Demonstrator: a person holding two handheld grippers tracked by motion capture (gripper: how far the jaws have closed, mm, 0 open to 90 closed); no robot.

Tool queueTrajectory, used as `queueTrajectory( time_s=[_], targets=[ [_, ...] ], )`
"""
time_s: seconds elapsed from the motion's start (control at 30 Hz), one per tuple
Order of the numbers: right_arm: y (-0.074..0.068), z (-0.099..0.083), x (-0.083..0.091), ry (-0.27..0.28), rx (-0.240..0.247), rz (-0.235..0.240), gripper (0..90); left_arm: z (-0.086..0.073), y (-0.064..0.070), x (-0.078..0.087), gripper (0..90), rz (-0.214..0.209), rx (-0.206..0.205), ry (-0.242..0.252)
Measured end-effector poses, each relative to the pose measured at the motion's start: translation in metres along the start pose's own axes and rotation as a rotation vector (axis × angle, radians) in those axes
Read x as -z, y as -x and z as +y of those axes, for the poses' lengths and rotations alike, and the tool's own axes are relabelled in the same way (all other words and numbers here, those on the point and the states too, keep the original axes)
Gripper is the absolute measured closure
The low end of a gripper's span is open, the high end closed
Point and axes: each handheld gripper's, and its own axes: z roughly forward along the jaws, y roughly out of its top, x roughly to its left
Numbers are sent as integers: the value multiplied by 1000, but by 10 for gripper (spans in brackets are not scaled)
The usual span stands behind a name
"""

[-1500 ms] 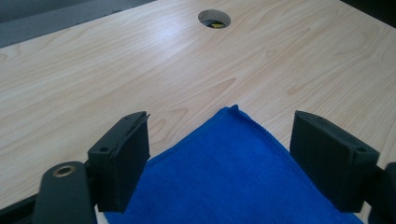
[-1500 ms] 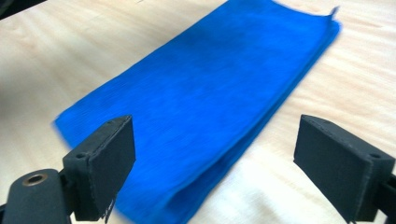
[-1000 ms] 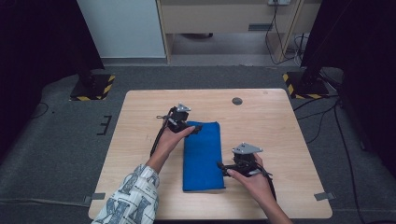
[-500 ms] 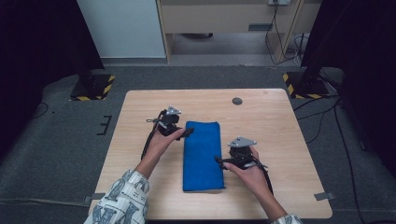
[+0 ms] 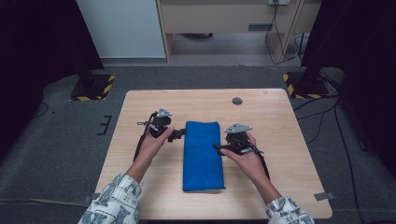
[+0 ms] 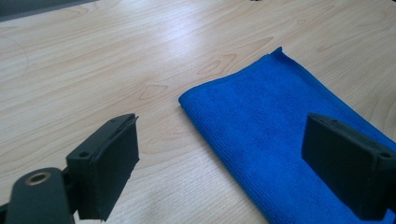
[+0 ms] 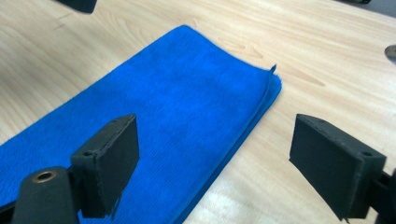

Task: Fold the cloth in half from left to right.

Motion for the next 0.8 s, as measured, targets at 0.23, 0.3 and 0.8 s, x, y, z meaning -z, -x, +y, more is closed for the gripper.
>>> queueTrajectory(
  time_s=[0.23,0.3,0.8],
  targets=[
    [17,20,-13,-4,28,27,202,2,-2,-5,104,42,-15,-19],
    [22,26,-20,-23,31,30,202,2,-3,-7,110,48,-13,-23],
    [49,50,-61,-73,36,43,305,7,-16,-29,121,66,49,-49]
  ],
)
